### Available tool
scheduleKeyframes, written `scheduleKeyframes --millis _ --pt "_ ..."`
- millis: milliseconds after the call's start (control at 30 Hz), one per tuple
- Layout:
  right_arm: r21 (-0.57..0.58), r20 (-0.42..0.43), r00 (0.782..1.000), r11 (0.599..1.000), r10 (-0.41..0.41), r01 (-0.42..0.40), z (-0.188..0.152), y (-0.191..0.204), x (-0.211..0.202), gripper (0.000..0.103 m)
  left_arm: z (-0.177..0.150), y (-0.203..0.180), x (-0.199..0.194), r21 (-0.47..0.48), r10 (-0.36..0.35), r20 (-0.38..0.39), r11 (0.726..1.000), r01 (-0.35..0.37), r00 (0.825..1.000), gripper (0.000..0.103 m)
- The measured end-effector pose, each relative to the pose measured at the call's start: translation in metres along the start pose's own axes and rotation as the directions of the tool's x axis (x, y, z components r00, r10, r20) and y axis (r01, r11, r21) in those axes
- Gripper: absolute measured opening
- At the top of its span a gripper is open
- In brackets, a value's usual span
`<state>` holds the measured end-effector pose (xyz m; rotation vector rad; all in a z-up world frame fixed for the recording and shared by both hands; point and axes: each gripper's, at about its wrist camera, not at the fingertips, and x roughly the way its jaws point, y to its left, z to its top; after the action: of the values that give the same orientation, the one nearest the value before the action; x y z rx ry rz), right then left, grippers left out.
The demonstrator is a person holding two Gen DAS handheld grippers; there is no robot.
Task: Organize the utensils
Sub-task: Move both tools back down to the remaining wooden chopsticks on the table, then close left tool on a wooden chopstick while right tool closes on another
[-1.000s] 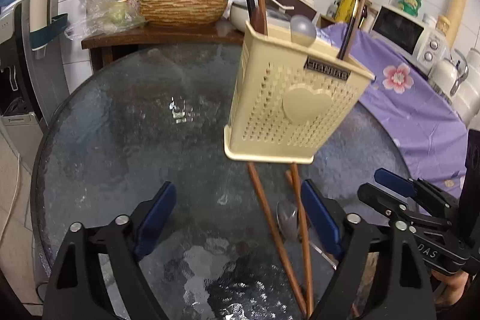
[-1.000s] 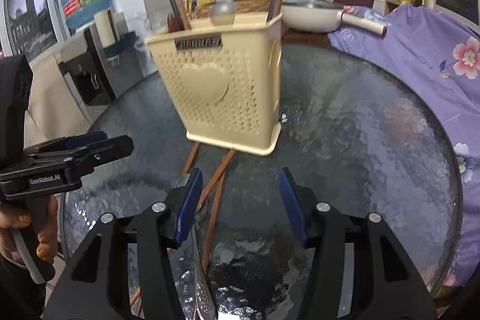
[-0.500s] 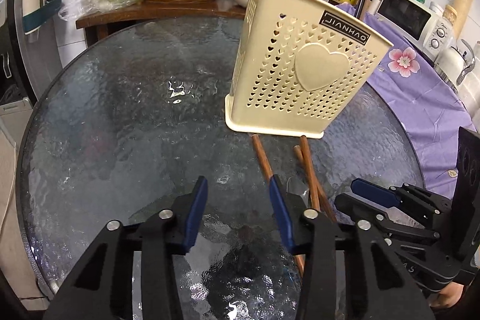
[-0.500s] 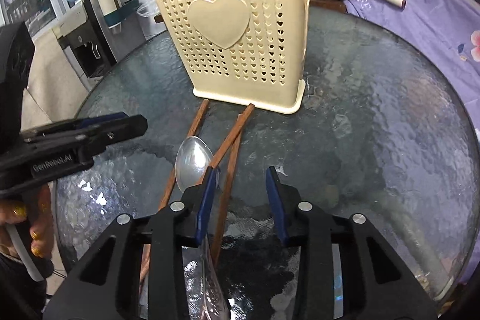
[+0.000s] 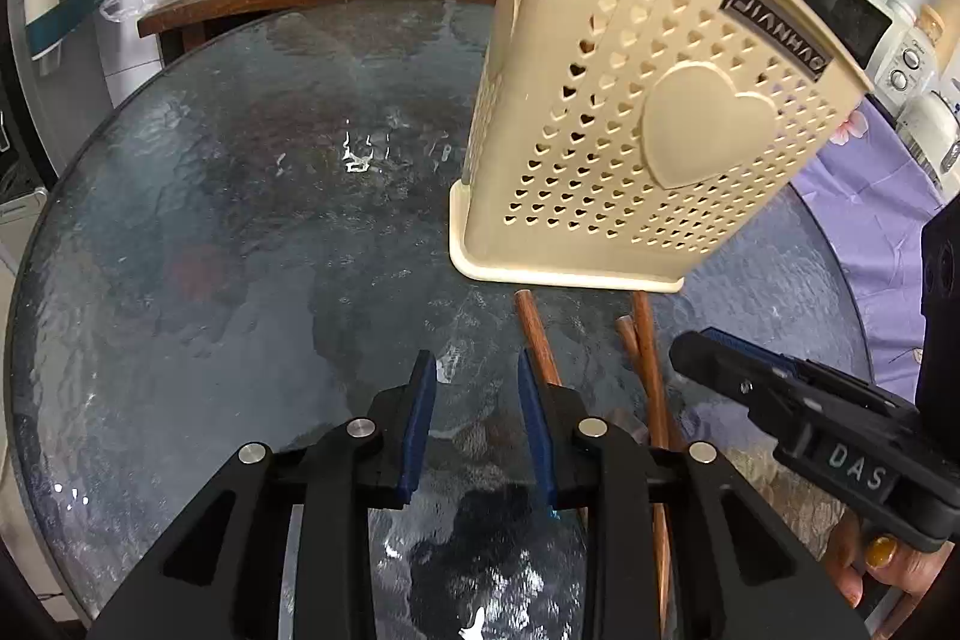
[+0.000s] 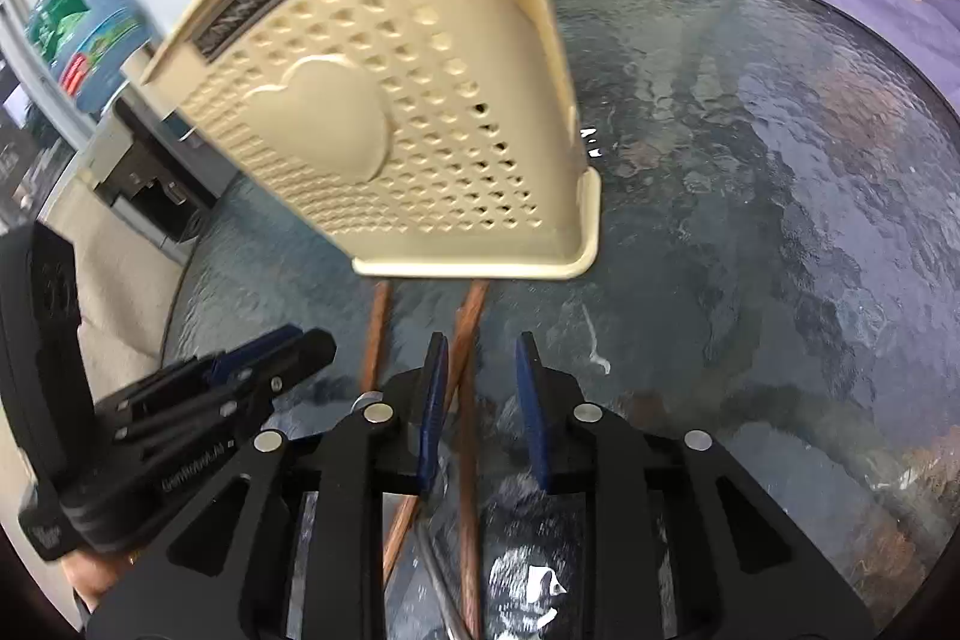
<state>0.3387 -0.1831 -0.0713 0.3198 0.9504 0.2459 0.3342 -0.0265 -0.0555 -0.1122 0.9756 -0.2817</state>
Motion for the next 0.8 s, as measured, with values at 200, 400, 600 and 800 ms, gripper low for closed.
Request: scheduleKeyframes --millis 200,400,600,800 --pt "0.031 -0.001 1.0 1.0 0.005 -0.005 0.005 0.0 0.008 0.022 0.0 0.002 0.005 -0.006 0.001 -0.003 1.0 -0.001 1.0 0.025" --pt "0.033 -0.007 1.0 0.999 -0.003 0.003 0.012 0.008 0.015 0.022 -0.001 0.004 0.0 -0.009 -0.006 0.012 1.0 0.006 1.0 0.025" --pt "0.011 -0.012 1.0 1.0 -0.029 0.029 0.011 0.021 0.023 0.01 -0.003 0.001 -0.001 0.002 -0.01 0.01 1.0 0.01 1.0 0.025" --pt "0.006 0.006 1.0 1.0 -0.028 0.028 0.011 0.024 0.017 0.01 -0.002 -0.003 0.003 0.01 -0.015 0.004 1.0 0.015 1.0 0.025"
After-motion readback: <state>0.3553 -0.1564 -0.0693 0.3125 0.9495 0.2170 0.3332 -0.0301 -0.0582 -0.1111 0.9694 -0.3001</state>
